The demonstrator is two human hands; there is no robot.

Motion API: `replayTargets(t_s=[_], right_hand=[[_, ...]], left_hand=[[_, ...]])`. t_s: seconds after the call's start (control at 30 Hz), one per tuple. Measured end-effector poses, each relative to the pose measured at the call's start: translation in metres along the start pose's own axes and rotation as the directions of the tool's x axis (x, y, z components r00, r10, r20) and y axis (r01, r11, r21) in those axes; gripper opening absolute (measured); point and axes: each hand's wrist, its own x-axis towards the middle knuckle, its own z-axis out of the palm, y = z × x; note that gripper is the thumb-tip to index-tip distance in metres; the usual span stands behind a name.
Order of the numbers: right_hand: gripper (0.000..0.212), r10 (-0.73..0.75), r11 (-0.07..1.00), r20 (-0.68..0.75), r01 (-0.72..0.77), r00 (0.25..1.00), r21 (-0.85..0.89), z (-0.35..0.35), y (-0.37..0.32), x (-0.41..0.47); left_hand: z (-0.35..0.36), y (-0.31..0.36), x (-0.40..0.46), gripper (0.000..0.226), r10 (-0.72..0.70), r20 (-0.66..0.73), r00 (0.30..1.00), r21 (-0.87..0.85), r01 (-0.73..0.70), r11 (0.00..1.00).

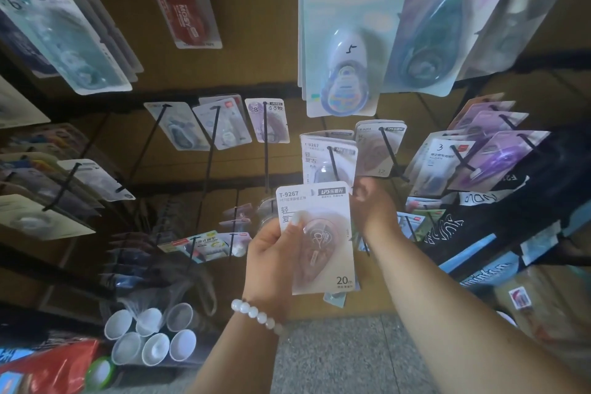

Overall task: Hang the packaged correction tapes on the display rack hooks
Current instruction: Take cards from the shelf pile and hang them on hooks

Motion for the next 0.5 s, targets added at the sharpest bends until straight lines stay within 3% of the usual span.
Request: replayTargets(t_s=[0.13,0.27,0.4,0.5], right_hand=[[0.021,-0.026,0.983,-0.167,0.056,0.986,0.176,-0.022,0.002,-0.044],[0.028,-0.092,0.941,-0.116,0.124,0.989,0.315,-0.033,-0.005,-0.073],[0.009,-0.110,0.942,-0.128,0.145,0.986,0.302,-0.033,-0.007,-0.068],[0.017,-0.147,0.946,-0.181,0.192,0.972,0.262,-0.031,-0.007,-0.062]], left_hand=[[0.007,-0.001,0.005,0.026,0.015,0.020,1.000,0.022,-0.015,1.000],[0.018,0.000,0.010,0.026,0.049,0.041,0.998,0.021,-0.050,0.999],[0.029,-0.002,0.012,0.029,0.053,0.066,0.996,-0.006,-0.052,0.999],[0.034,-0.003,0.015,0.029,0.051,0.062,0.997,-0.010,-0.050,0.999]])
